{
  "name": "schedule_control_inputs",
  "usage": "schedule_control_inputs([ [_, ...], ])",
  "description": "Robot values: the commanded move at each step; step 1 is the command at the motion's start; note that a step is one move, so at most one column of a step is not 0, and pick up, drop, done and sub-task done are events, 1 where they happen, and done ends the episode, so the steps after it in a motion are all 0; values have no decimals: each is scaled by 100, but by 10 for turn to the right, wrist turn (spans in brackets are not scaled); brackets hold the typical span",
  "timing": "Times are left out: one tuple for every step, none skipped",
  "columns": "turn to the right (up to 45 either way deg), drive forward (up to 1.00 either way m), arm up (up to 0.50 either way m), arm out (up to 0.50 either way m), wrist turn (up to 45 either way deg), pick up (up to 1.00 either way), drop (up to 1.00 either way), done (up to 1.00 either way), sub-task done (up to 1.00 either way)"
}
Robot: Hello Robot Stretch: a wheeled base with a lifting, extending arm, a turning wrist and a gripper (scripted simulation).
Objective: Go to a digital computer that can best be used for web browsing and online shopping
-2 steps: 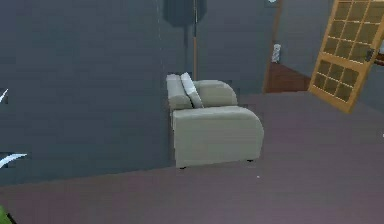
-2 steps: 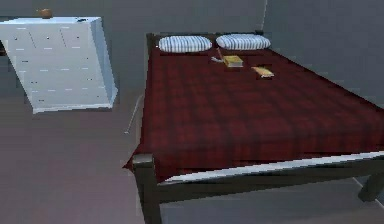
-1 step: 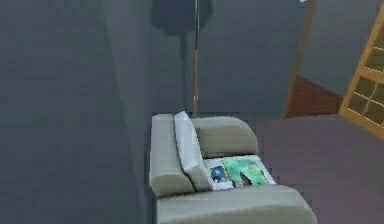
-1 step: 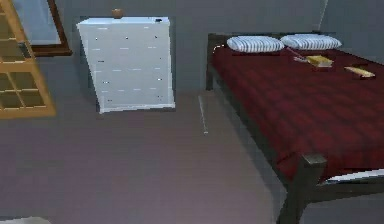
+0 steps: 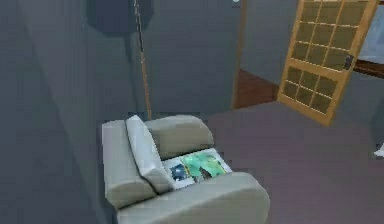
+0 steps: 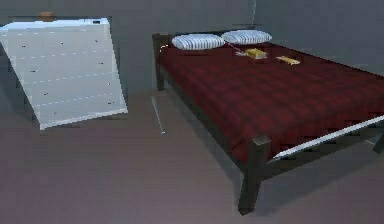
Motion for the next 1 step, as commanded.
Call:
schedule_control_inputs([
  [0, 0, 0, 0, 0, 0, 0, 100, 0],
])
